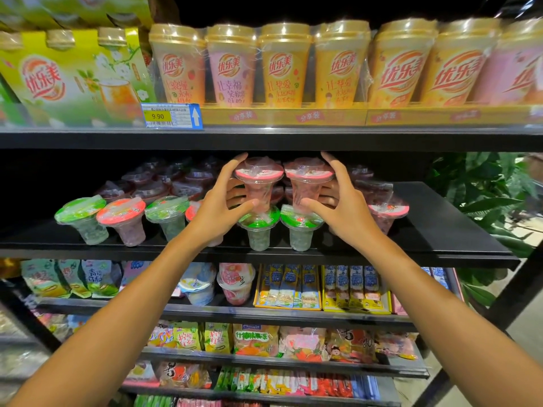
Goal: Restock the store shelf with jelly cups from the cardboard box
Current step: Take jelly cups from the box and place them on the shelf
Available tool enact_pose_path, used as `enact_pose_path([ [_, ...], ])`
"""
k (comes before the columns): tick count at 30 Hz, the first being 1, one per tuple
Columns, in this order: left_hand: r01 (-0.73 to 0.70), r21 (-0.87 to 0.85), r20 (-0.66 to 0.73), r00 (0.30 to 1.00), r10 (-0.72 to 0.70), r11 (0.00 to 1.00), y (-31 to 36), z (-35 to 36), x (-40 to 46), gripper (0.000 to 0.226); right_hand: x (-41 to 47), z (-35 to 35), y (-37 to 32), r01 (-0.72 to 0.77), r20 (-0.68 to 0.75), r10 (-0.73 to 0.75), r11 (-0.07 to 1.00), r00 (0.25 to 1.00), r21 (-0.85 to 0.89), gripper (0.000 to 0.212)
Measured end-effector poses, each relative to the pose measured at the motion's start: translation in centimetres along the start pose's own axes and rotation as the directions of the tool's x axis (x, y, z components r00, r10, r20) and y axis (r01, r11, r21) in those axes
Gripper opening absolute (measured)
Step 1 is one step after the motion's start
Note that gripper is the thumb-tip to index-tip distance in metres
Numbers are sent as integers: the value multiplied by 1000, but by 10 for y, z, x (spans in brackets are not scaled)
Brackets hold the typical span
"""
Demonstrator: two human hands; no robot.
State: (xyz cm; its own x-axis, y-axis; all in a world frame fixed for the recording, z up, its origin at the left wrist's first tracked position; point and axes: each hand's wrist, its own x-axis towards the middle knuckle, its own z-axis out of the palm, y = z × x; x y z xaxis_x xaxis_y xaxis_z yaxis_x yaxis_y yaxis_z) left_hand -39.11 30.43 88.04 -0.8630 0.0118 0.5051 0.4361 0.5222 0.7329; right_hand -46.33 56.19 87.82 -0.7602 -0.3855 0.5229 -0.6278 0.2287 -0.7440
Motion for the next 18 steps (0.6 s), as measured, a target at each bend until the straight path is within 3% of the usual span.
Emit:
enact_pose_path([
  [6, 4, 8, -9, 1000, -4, 1000, 2, -1, -2, 82, -5, -4, 0, -10, -9, 10, 1000, 1000, 12, 93],
  [10, 57, 110, -49, 997, -52, 992, 6, -11, -19, 83, -23, -13, -3, -52, -84, 51, 999, 995, -13, 88],
  [14, 49, 328, -128, 992, -7, 943, 5, -38, -63, 68, -61, -18, -16, 34, -267, -61, 994, 962, -102, 48],
  [16, 19, 512, -129, 990, 55, 859, 2, -52, -96, 55, -82, -7, -21, 142, -201, -173, 977, 964, -161, 29],
  [18, 19, 642, -85, 995, 46, 767, -5, -63, -133, 48, -103, 16, -20, 230, -49, -243, 954, 969, -195, 22],
])
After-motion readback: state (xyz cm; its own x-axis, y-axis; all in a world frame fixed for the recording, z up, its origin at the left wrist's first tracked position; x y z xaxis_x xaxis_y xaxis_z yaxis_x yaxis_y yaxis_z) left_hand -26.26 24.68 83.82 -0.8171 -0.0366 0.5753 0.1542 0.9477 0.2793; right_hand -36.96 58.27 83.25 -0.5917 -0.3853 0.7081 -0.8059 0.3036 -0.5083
